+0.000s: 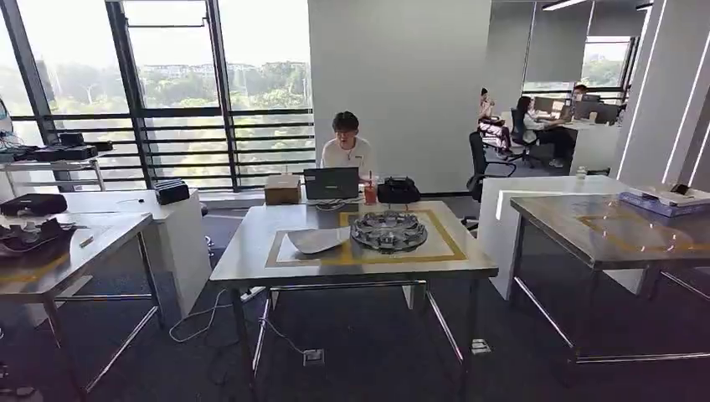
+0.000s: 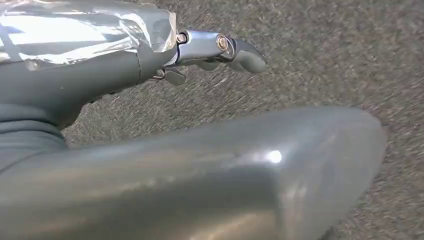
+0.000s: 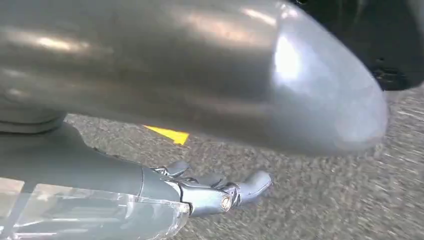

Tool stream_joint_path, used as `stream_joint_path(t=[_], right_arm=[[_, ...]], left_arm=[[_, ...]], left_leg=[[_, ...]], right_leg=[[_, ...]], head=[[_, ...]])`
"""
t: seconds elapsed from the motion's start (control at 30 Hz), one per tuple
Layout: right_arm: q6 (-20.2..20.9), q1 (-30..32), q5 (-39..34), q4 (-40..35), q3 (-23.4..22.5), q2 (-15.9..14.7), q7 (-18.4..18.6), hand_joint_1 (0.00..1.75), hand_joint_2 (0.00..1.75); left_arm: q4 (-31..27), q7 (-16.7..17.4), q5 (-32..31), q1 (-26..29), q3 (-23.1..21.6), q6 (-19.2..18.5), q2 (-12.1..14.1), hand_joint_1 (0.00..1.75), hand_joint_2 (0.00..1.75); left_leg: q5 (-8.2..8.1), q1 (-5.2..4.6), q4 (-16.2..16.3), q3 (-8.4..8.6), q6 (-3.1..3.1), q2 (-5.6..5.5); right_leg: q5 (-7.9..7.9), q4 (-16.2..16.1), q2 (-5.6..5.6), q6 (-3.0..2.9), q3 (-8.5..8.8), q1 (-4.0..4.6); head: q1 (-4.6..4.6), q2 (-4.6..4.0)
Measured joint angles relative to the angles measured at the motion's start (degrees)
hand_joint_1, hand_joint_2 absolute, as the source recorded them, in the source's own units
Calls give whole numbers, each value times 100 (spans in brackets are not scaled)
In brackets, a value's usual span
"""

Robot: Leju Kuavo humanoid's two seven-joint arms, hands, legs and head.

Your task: Take the parts from the cabinet and place them on the table.

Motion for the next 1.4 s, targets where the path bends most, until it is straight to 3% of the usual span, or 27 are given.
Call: stream_joint_path(t=[0.03, 0.13, 0.17, 0.2, 0.27, 0.3, 0.33, 0.4, 0.43, 0.47, 0.5, 0.53, 0.57, 0.67, 0.7, 0.73, 0.8, 0.87, 0.93, 1.0, 1.03, 1.13, 1.2, 1.23, 1.33, 1.37, 1.4], right_arm=[[-2, -1, 2, 0, 0, 13, -9, 0, 0], [-20, -21, 0, 0, 0, 15, -11, 0, 0], [-17, -3, 2, 7, 0, 15, -11, 0, 0], [-20, -5, 2, 9, 0, 13, -11, 0, 0], [-26, 3, 11, 9, 0, 4, -13, 0, 0], [-28, -6, 11, 7, 0, 4, -17, 0, 0], [-26, -15, 11, 7, 0, 4, -26, 0, 0], [-20, -13, 11, 7, 0, -2, -46, 0, 0], [-15, -13, 13, 7, 0, -7, -57, 0, 0], [-13, -13, 17, 4, 0, -15, -61, 0, 0], [-2, -17, 22, 2, 0, -18, -72, 0, 0], [0, -28, 22, -2, 0, -22, -81, 0, 0], [0, -40, 22, -7, 0, -29, -94, 0, 0], [2, -8, 22, -5, 0, -22, -114, 0, 0], [4, -8, 22, -4, 0, -24, -114, 0, 0], [9, 1, 20, -4, 0, -24, -116, 0, 0], [24, 7, -4, -4, -2, -26, -131, 0, 0], [44, 10, -13, -4, -4, -17, -153, 0, 0], [66, 29, -22, -4, -7, -15, -164, 0, 0], [81, 26, -26, -4, -9, -11, -166, 0, 0], [87, 24, -31, -4, -9, 2, -166, 0, 0], [98, -3, -39, -7, -11, 15, -170, 0, 0], [103, -7, -46, -7, -13, 26, -173, 0, 0], [103, 3, -48, -7, -13, 17, -175, 0, 0], [98, 4, -55, -7, -20, -4, -173, 0, 0], [98, 19, -59, -7, -24, -9, -173, 0, 0], [94, 32, -61, -7, -28, -15, -179, 0, 0]], left_arm=[[0, -5, 0, -26, -18, 0, 16, 0, 0], [2, 0, 4, -48, -55, 0, 44, 0, 0], [7, 0, 4, -60, -66, -2, 42, 0, 0], [11, 2, 7, -84, -79, -2, 35, 0, 0], [11, 4, 17, -101, -90, -2, 31, 0, 0], [13, 4, 17, -102, -94, 0, 22, 0, 0], [13, 4, 24, -107, -98, 18, 13, 0, 0], [15, 13, 68, -113, -114, 44, -2, 0, 0], [15, 17, 81, -116, -127, 65, -6, 0, 0], [15, 28, 96, -119, -133, 70, -11, 0, 0], [15, 33, 105, -127, -135, 70, -17, 0, 0], [15, 39, 107, -133, -135, 70, -21, 0, 0], [15, 46, 113, -142, -140, 74, -24, 0, 0], [15, 85, 129, -150, -142, 83, -22, 0, 0], [17, 94, 129, -137, -142, 83, -26, 0, 0], [17, 98, 131, -124, -146, 85, -26, 0, 0], [17, 98, 138, -125, -153, 90, -24, 0, 0], [17, 103, 138, -120, -155, 92, -24, 0, 0], [17, 107, 146, -116, -157, 92, -24, 0, 0], [17, 116, 179, -119, -164, 92, 0, 0, 0], [15, 118, 188, -131, -168, 94, 27, 0, 0], [15, 140, 199, -119, -181, 103, 51, 0, 0], [15, 151, 201, -121, -190, 103, 53, 0, 0], [15, 151, 201, -132, -201, 103, 44, 0, 0], [15, 151, 201, -126, -229, 103, 20, 0, 0], [15, 153, 201, -121, -232, 105, 7, 0, 0], [17, 153, 201, -112, -234, 127, -6, 0, 0]], left_leg=[[-183, -22, -493, 283, 26, -1], [-71, -96, -449, 145, 169, -1], [73, -55, -539, 106, 243, 3], [167, -41, -555, 36, 270, 36], [339, -37, -554, -175, 321, 30], [430, -38, -547, -293, 319, 34], [499, -38, -543, -413, 310, 37], [664, -30, -530, -607, 277, 48], [741, -23, -512, -713, 255, 51], [804, -13, -485, -818, 225, 54], [856, -15, -437, -887, 189, 53], [874, -46, -367, -944, 161, 50], [909, -54, -328, -974, 118, 61], [1045, 3, -355, -990, 1, 71], [918, 33, -286, -1029, -31, 52], [619, 37, -64, -1103, -54, 51], [-3, 40, 840, -1401, -100, 47], [-196, 39, 1552, -1577, -107, 34], [27, 38, 1200, -1232, -80, 28], [383, 17, 74, -472, 21, 16], [270, -10, -233, -269, 89, 7], [280, -56, -325, -286, 114, 21], [388, 14, -488, -255, 216, 33], [409, 1, -513, -263, 236, 32], [442, -8, -509, -340, 273, 41], [453, -8, -500, -357, 269, 40], [457, -6, -497, -358, 260, 34]], right_leg=[[54, 7, -3, 39, -29, 26], [239, -89, -16, 149, -16, -20], [282, -97, -12, 182, -40, -10], [86, 6, 1, 153, -107, -29], [-653, 674, 18, 64, -319, -32], [-956, 1168, 20, 72, -432, -39], [-1091, 1605, 20, 124, -500, -51], [-735, 1972, 20, 331, -415, -91], [-467, 1849, 19, 423, -242, -114], [-330, 1460, 20, 454, 79, -132], [-434, 804, 19, 413, 572, -151], [-705, 89, 20, 339, 1075, -129], [-965, -330, 20, 243, 1210, -112], [-884, -246, 21, 98, 1123, -99], [-834, -248, 4, 46, 1096, -109], [-790, -247, -3, 0, 1061, -106], [-706, -242, -13, -28, 962, -86], [-647, -225, -11, -19, 862, -60], [-623, -185, -9, -14, 801, -47], [-618, -170, -7, -6, 818, -22], [-608, -169, -10, 13, 799, -6], [-555, -170, -13, 101, 762, -18], [-588, -154, -16, 155, 735, -25], [-704, 27, -1, 149, 634, -19], [-1267, 1462, 18, 116, -95, -39], [-1322, 1802, 18, 159, -267, -50], [-1240, 1742, 17, 215, -248, -71]], head=[[13, 2], [9, 2], [4, 0], [6, -9], [42, -3], [37, -5], [44, -2], [50, -2], [57, -2], [55, -2], [61, -2], [68, 2], [54, 0], [44, 0], [41, -5], [33, -2], [28, -5], [24, -2], [20, -4], [13, -2], [15, -2], [9, 0], [13, 2], [17, 0], [35, 0], [39, 0], [39, 0]])
